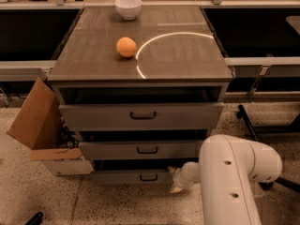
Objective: Open bottom drawer
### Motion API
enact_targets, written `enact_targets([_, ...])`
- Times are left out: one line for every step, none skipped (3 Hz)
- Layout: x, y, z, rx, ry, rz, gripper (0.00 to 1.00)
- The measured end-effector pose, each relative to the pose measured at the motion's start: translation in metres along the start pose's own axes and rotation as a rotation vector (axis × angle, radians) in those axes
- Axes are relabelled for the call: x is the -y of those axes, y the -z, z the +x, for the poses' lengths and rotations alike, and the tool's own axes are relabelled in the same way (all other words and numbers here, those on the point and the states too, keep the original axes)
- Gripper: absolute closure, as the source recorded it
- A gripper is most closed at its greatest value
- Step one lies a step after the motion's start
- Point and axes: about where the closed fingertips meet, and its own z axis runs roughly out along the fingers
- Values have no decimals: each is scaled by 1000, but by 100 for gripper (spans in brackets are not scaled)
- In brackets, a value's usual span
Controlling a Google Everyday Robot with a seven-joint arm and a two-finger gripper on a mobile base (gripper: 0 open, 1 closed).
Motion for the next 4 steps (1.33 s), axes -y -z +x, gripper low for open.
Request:
enact_targets([-18, 22, -6, 20, -21, 28, 60])
enact_targets([-36, 39, -10, 47, -47, 40, 83])
enact_targets([-40, 38, -10, 49, -50, 37, 84])
enact_targets([-41, 37, -11, 51, -50, 35, 60])
